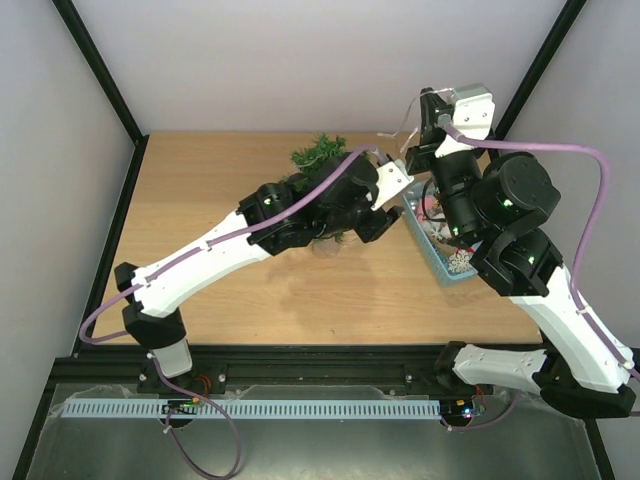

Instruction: Decorate the small christmas tree

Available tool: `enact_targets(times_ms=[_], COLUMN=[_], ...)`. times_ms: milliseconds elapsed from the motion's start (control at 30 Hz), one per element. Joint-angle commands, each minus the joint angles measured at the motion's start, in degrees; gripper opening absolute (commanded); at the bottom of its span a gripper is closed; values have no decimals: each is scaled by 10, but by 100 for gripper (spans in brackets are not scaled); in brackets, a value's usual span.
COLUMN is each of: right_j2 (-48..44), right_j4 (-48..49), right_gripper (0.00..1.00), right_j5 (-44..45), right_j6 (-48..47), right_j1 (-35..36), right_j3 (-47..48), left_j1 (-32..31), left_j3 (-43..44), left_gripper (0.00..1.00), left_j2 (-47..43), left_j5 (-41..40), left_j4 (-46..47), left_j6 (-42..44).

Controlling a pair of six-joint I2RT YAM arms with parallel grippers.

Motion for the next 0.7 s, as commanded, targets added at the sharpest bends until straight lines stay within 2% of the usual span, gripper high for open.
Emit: enact_targets(times_ms=[0,200,333,433,667], right_j2=[-10,-14,-13,-9,0], right_j4=[-7,-17,-19,-23,-35], right_gripper=[1,1,1,1,1], right_j5=[-12,-26,-28,-38,-72], right_j6=[15,28,27,33,65], right_j1=[-23,-47,-56,-74,-124], right_j3=[16,18,19,20,19], left_j1=[4,33,46,52,75], left_j3=[32,66,72,71,93], left_gripper=[57,44,25,16,7], left_j2=[35,68,69,64,66], left_j5=[-19,27,42,53,67], left_j4=[38,50,49,49,47], left_j6=[40,46,41,38,41])
